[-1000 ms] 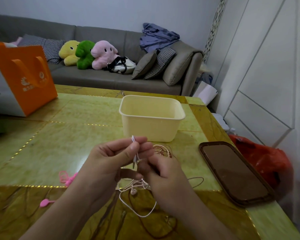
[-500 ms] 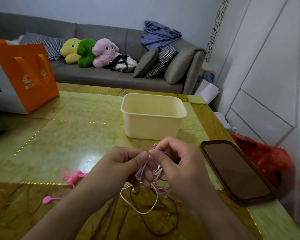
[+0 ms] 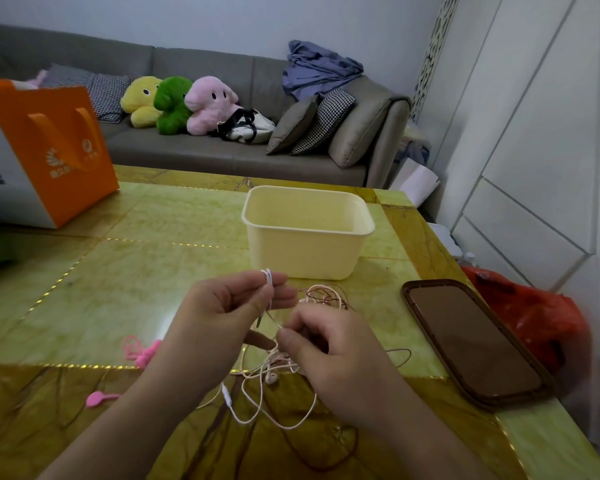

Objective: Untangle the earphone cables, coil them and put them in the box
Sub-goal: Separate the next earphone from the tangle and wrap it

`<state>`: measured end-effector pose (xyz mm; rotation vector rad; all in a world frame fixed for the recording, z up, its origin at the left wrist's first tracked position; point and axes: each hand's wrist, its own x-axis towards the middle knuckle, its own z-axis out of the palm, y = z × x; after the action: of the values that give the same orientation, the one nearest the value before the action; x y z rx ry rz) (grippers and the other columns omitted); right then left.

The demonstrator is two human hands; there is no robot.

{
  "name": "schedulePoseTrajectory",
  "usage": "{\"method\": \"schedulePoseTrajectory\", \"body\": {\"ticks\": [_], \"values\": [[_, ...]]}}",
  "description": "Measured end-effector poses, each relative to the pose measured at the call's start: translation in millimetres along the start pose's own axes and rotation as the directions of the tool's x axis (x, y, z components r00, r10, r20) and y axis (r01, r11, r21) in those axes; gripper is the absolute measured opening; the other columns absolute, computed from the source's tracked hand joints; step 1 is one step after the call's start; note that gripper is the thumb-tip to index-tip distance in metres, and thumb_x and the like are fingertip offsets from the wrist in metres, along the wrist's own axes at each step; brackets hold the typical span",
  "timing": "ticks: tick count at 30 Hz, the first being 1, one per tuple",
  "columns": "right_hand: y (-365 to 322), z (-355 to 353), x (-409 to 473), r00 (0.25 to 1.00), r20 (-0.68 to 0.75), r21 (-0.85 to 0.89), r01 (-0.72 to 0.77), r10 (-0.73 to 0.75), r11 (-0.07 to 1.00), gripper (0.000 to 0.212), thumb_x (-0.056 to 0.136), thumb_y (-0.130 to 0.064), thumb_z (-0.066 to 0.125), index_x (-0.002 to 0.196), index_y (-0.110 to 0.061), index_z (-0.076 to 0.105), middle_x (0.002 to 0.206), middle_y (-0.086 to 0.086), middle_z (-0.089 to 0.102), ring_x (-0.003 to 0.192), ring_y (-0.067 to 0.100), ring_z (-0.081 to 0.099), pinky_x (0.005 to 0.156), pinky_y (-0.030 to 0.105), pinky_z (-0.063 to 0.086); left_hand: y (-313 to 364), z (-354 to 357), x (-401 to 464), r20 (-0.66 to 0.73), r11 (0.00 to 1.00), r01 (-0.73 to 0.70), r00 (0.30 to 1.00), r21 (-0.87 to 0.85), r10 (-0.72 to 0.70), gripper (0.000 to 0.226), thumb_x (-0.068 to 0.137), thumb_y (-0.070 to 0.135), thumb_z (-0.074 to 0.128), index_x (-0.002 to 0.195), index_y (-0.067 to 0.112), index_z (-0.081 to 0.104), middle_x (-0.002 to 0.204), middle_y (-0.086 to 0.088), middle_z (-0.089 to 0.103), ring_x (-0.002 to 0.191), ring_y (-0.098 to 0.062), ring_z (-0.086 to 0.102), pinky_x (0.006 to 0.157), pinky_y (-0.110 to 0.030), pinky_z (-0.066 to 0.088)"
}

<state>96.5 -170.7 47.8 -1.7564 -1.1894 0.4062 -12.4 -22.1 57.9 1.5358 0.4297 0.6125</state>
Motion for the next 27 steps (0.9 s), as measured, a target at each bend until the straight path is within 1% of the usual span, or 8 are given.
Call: {"method": "schedulePoseTrajectory", "body": {"ticks": [5,10,12,14,16,19,24,27], "values": [[-7.1,-14.0,1.6,0.98,-0.198,0.178,0.045,-0.009,0.983,0.021,0.103,-0.01,0.067,0.083,-0.01,0.069,0.06,-0.002,0.062,0.052,0.001,0.054,0.052,0.016,0.041,-2.9,-1.0,-3.8,0.301,0.974,0.089,0.942,0.207,-0.15,0.026,0.106,0.004,0.054,0.097,0.006,0.079,0.082,-0.011,0.077,0.075,-0.02,0.075,0.057,-0.035,0.058],[9.0,-11.8,8.6,0.97,-0.236,0.165,-0.019,0.058,0.986,0.021,0.104,-0.029,0.066,0.088,-0.016,0.071,0.069,0.009,0.067,0.069,0.038,0.067,0.066,0.055,0.057,6.7,2.8,-9.8,0.479,0.927,0.291,0.865,-0.235,-0.15,0.026,0.098,0.014,0.059,0.105,-0.004,0.076,0.085,-0.02,0.071,0.07,-0.023,0.069,0.051,-0.027,0.049],[10.6,-5.7,9.1,0.979,-0.192,0.197,-0.026,0.065,0.98,0.021,0.102,-0.033,0.066,0.093,-0.017,0.076,0.081,0.008,0.074,0.083,0.038,0.07,0.076,0.059,0.057,9.3,5.9,-9.7,0.405,0.885,0.282,0.907,-0.371,-0.119,0.025,0.096,0.012,0.062,0.108,-0.005,0.077,0.092,-0.023,0.074,0.076,-0.024,0.073,0.048,-0.027,0.051],[9.8,-1.4,8.1,0.989,-0.131,0.196,-0.037,0.063,0.98,0.016,0.105,-0.029,0.065,0.102,-0.021,0.078,0.088,0.003,0.076,0.085,0.029,0.072,0.079,0.05,0.061,9.8,8.6,-8.1,0.243,0.872,0.221,0.962,-0.437,-0.122,0.028,0.094,0.01,0.059,0.11,-0.004,0.077,0.102,-0.024,0.077,0.087,-0.024,0.077,0.048,-0.028,0.054],[10.3,0.7,5.7,0.996,-0.07,0.093,-0.055,0.061,0.994,0.019,0.106,-0.023,0.063,0.092,-0.02,0.075,0.075,-0.001,0.069,0.069,0.014,0.062,0.067,0.044,0.054,7.3,9.0,-4.9,0.098,0.922,0.122,0.991,-0.367,-0.092,0.028,0.098,0.008,0.056,0.116,-0.002,0.074,0.108,-0.02,0.079,0.099,-0.023,0.078,0.05,-0.027,0.057],[5.6,2.1,2.2,0.999,0.016,-0.051,-0.037,0.038,0.998,0.024,0.103,-0.024,0.065,0.08,-0.017,0.068,0.067,0.0,0.062,0.062,0.005,0.051,0.062,0.043,0.045,-2.3,7.2,-0.9,-0.007,0.999,-0.022,1.0,-0.047,0.022,0.024,0.104,0.002,0.054,0.117,0.007,0.073,0.103,-0.006,0.082,0.102,-0.017,0.078,0.055,-0.031,0.061],[-1.7,-7.8,1.8,0.993,-0.111,0.033,0.033,-0.029,0.999,0.027,0.104,-0.018,0.065,0.078,-0.017,0.066,0.063,-0.002,0.066,0.058,0.014,0.061,0.056,0.037,0.05,-10.1,4.3,-3.8,0.252,0.956,-0.02,0.966,0.292,-0.057,0.026,0.106,0.002,0.053,0.097,0.009,0.077,0.081,-0.005,0.075,0.079,-0.019,0.073,0.063,-0.045,0.063],[-3.6,-12.7,3.2,0.985,-0.174,0.208,0.032,0.005,0.978,0.027,0.107,-0.013,0.062,0.08,-0.008,0.063,0.058,0.007,0.065,0.051,0.024,0.067,0.052,0.039,0.054,-2.0,3.9,-5.4,0.385,0.989,0.12,0.911,0.087,-0.145,0.023,0.105,0.006,0.054,0.098,0.002,0.076,0.083,-0.012,0.074,0.074,-0.02,0.07,0.059,-0.035,0.055]]}}
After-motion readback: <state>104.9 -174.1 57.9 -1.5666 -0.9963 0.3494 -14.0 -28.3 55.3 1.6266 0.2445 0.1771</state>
